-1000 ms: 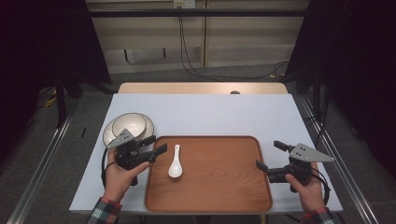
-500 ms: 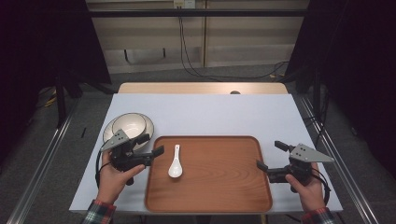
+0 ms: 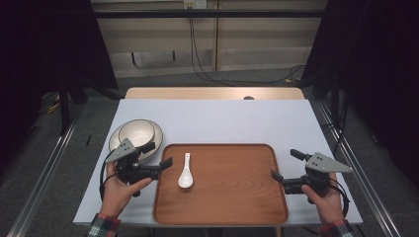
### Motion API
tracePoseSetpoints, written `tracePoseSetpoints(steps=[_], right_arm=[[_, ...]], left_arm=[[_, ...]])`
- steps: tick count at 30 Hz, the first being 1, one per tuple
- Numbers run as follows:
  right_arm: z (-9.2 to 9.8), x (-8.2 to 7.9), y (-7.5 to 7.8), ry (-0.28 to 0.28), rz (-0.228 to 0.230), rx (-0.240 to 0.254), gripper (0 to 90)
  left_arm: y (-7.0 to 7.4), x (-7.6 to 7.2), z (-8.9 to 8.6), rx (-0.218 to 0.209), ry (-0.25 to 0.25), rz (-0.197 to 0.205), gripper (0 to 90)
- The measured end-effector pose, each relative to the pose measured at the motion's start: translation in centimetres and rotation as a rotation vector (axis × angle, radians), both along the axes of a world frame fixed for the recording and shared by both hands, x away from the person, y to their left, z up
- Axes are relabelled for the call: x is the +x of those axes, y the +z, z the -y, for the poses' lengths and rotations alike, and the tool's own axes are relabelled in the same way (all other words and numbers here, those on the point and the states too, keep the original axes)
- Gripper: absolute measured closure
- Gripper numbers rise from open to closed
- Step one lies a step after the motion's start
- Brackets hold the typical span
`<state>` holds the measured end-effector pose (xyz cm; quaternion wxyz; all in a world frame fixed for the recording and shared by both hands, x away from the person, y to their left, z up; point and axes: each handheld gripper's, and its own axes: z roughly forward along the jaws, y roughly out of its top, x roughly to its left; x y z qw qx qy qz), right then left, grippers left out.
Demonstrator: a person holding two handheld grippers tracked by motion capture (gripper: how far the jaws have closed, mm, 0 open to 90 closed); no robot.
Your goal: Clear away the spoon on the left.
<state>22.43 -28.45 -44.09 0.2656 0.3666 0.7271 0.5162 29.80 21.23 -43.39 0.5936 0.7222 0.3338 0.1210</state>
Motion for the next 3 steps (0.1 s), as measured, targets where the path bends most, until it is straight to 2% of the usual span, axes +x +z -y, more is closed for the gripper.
tracePoseSetpoints(steps=[3], right_arm=[[-0.01, 0.08, -0.06, 0.010, -0.007, -0.001, 1.3]], left_arm=[[-0.05, 0.05, -0.09, 0.012, -0.001, 0.000, 4.9]])
